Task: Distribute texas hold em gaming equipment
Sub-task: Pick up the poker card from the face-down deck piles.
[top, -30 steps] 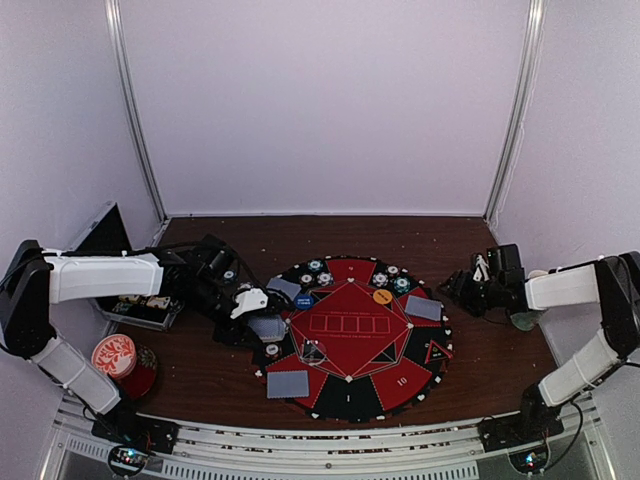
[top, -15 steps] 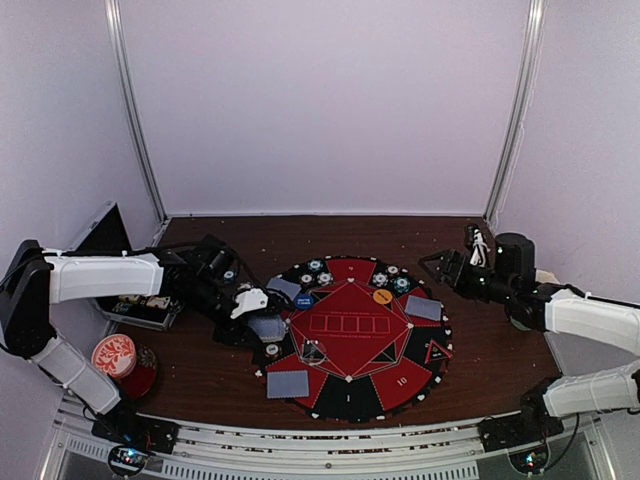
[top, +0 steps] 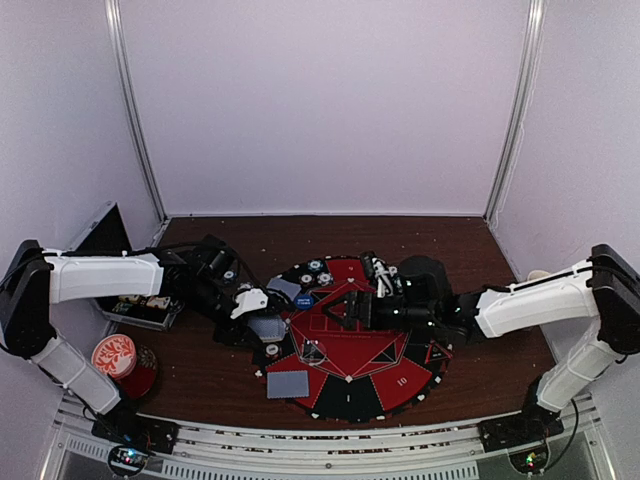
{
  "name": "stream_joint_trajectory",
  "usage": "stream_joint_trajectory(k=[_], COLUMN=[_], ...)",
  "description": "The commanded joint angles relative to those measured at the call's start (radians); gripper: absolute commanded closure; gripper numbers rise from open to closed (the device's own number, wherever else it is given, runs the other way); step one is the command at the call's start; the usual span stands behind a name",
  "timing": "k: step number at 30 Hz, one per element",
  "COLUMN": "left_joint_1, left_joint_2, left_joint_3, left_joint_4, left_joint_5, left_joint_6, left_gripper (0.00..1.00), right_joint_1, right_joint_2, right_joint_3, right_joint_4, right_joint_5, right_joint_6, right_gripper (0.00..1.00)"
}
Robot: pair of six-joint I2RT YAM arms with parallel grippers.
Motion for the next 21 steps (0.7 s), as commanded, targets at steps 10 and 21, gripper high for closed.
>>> stream_joint_trajectory(k=[10, 21], left_joint_1=[-0.004, -0.005], left_joint_2=[-0.013, -0.009], left_joint_3=[-0.002, -0.001], left_joint_4=[0.012, 0.012], left_joint_5=[0.025, 0.025], left_joint_6=[0.015, 0.016], left_gripper=[0.61, 0.61], right_joint_1=[0.106, 0.117], right_joint_2=[0.337, 0.431], right_joint_3=[0.299, 0.36], right_joint_4=[0.102, 0.138], right_joint_5=[0.012, -0.033], right_joint_6=[0.027, 0.036], right_gripper=[0.06, 0.06])
